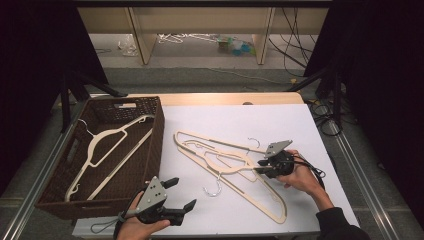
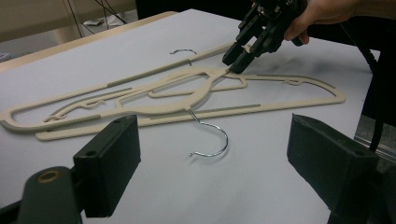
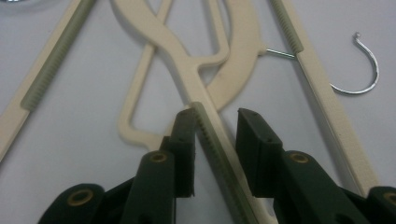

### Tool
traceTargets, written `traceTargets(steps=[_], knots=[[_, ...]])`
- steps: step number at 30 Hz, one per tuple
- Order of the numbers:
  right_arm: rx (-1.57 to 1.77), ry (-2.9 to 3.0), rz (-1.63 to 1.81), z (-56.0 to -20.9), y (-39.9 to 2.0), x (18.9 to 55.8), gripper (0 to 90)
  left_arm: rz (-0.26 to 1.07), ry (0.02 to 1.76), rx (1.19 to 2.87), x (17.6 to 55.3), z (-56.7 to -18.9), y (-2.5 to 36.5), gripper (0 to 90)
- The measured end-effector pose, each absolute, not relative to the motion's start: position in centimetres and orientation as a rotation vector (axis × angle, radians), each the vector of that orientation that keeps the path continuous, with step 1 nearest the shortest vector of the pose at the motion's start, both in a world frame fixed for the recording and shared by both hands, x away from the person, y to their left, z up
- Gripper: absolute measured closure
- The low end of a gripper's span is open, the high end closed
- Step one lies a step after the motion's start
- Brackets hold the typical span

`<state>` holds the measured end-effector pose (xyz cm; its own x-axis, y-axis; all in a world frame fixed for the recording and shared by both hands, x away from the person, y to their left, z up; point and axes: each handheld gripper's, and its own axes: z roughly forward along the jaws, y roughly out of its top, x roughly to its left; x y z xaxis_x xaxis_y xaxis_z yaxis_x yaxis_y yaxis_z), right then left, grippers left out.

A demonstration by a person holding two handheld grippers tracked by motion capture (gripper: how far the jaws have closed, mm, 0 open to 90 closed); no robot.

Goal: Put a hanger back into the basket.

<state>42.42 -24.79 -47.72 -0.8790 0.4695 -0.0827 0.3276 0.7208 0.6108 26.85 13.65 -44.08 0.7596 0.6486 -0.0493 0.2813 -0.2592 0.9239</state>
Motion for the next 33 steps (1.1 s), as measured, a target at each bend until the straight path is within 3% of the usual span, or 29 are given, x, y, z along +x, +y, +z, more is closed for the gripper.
traceTargets(steps=[6,14,23,33], knots=[[0.483,2.780,0.821,-47.2,-24.7,41.8,74.6,0.414,0.716,1.847,26.8,-44.1,13.7,17.5],[0.458,2.779,0.830,-47.4,-24.9,41.9,71.7,0.413,0.703,1.857,26.8,-44.2,13.4,17.6],[0.342,2.836,0.818,-46.5,-25.0,41.3,78.2,0.419,0.686,1.865,26.8,-44.2,13.4,17.8],[0.324,2.902,0.696,-45.2,-22.8,37.5,78.7,0.416,0.695,1.855,26.7,-44.1,13.5,17.9]])
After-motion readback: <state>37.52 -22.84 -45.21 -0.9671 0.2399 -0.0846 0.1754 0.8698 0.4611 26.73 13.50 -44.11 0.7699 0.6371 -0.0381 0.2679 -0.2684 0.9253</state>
